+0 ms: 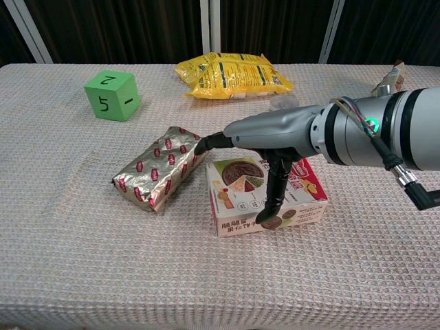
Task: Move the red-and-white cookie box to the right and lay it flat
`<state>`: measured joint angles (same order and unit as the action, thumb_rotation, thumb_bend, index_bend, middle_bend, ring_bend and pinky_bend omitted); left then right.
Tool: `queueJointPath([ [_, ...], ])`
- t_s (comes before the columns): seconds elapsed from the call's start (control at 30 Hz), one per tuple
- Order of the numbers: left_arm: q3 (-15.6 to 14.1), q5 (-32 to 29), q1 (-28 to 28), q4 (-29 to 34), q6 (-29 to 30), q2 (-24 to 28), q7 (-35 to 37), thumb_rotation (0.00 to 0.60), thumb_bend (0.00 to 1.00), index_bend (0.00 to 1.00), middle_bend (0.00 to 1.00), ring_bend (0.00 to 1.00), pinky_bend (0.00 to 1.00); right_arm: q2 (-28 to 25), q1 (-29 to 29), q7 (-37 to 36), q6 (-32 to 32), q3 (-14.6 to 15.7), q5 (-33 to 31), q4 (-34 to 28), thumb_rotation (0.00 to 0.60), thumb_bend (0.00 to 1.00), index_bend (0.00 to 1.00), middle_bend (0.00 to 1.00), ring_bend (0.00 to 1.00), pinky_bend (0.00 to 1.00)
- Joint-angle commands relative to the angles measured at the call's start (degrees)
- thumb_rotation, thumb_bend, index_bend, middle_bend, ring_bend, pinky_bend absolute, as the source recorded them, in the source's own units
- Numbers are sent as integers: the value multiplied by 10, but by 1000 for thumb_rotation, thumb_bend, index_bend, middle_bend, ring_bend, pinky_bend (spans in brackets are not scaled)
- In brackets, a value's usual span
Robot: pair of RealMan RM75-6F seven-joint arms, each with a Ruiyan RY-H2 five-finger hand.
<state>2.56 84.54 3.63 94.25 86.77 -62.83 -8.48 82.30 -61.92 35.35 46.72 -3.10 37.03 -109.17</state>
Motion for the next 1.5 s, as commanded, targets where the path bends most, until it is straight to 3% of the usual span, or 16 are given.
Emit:
queueJointPath([
  [0.03,0,-1,0,0,-1,-1,-1,600,67,171,133,121,249,-1,-2,-4,1,3,1,-1,600,0,0,0,0,0],
  [0.53,3,0,10,7,-12,1,-9,600,70,173,133,121,249,-8,-9,-11,25,22,5,-15,600,0,0,0,0,0],
  [0.77,1,-3,9,3,-14,1,-5,600,70,173,132,121,249,14,-26,49,89,35,-45,-29,600,0,0,0,0,0],
  [1.0,0,-4,6,3,-13,6,2,600,70,173,143,121,249,43,-32,61,102,33,-69,-29,600,0,0,0,0,0],
  [1.5,-3,-4,2,-13,-12,9,31,600,70,173,144,121,247,103,-9,57,147,25,-9,7,600,0,0,37,0,0],
])
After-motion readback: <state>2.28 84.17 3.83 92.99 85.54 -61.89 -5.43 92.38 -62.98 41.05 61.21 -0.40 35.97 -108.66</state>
